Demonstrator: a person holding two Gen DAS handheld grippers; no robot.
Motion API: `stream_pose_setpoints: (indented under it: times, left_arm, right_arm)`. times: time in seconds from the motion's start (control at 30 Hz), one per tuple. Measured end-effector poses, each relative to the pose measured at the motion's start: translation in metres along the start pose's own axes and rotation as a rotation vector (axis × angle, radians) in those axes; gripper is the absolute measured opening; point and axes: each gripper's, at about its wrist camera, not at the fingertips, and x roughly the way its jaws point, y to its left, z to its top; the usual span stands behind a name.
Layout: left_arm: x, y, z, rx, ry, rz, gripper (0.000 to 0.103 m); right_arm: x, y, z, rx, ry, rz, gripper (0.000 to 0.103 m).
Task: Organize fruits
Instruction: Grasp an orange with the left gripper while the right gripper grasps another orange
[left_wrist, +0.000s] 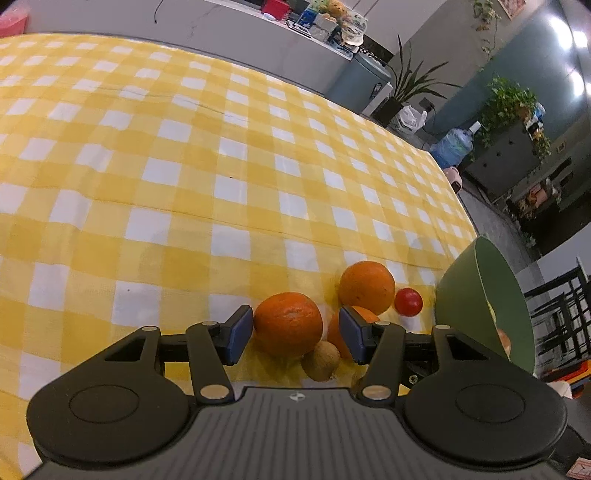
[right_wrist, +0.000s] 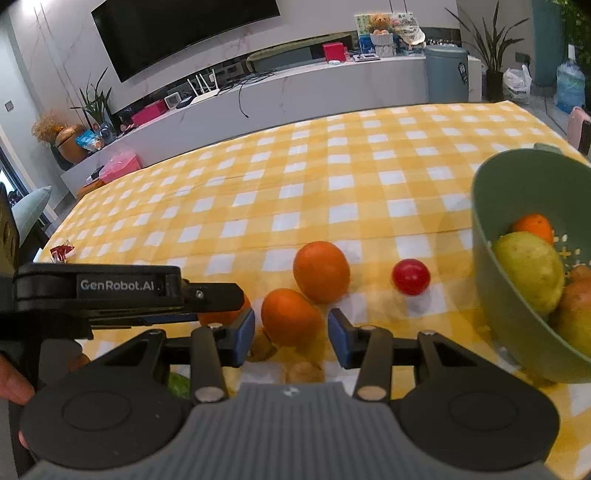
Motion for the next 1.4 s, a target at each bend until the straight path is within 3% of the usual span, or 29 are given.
stream_pose_setpoints:
  times: [0.23,0.7,1.4]
  left_arm:
    - [0.006,0.008,-0.002,-0.03,0.018,-0.031,0.05]
    - [0.007,0.01,-0.004,-0.005,0.007,-0.053,0.052]
    - [0.001,0.015,-0.008,-0.008,-0.02,-0.06,0.048]
  right_arm:
    - [0.012,0.002,0.003,0.013,0.017,-0.006,0.042]
    - [0.025,0.0,0.001,0.059,0.059,-0.013,0.04]
    - [0.022,0.011,0.008,-0.067,0.073,-0.024,0.038]
